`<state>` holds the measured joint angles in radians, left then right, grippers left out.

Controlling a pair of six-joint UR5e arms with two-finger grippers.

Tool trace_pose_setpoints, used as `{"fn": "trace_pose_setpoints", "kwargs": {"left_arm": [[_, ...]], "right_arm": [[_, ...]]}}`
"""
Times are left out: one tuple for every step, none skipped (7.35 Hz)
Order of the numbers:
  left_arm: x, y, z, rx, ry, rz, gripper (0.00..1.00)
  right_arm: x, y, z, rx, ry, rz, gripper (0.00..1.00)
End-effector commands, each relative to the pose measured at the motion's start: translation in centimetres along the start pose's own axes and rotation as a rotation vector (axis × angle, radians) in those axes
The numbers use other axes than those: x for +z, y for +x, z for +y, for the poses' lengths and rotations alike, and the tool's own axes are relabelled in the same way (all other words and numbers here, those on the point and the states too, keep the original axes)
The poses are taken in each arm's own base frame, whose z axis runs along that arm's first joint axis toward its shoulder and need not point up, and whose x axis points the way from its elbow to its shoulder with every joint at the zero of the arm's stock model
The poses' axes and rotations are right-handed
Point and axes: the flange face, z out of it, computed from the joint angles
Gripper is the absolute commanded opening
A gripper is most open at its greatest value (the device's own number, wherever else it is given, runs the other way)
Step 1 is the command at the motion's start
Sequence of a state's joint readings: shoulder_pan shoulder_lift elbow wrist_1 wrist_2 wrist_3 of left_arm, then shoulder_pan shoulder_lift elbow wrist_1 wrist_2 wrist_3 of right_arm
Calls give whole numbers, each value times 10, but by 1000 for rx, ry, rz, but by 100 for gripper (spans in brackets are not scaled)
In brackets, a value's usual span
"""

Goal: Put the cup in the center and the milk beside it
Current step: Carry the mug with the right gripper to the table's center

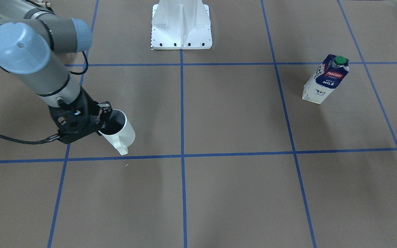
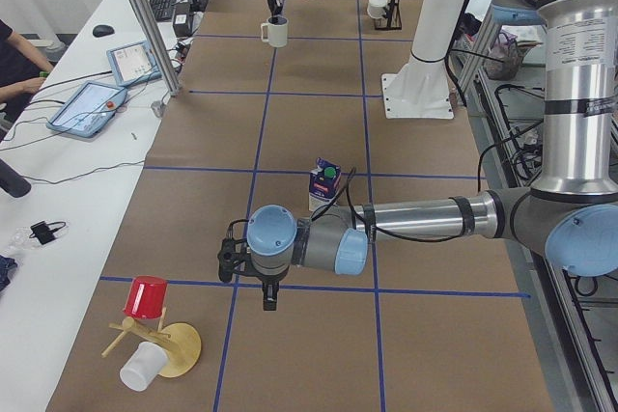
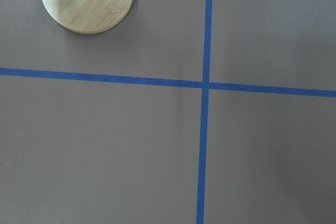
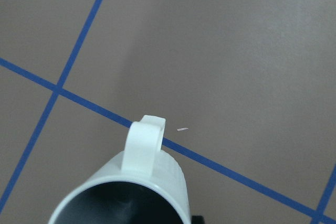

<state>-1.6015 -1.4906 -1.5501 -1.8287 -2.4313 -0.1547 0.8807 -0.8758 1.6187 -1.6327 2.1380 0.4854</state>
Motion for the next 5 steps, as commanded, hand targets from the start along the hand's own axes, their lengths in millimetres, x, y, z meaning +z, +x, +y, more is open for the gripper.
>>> {"fn": "trace_pose_setpoints", "kwargs": {"left_arm": [[0, 0, 1, -2, -1, 1, 98], [0, 0, 1, -2, -2, 1, 98], [0, 0, 1, -2, -2, 1, 98], [2, -3, 5, -6, -5, 1, 98], [2, -3, 5, -6, -5, 1, 98]], "right_arm": [[41, -73, -64, -19, -66, 47, 0], [53, -85, -58, -33, -83, 43, 0], [65, -91, -53, -34, -103, 44, 0], [76, -98, -48, -42, -120, 42, 0], [86, -103, -48, -63, -104, 26, 0]]}}
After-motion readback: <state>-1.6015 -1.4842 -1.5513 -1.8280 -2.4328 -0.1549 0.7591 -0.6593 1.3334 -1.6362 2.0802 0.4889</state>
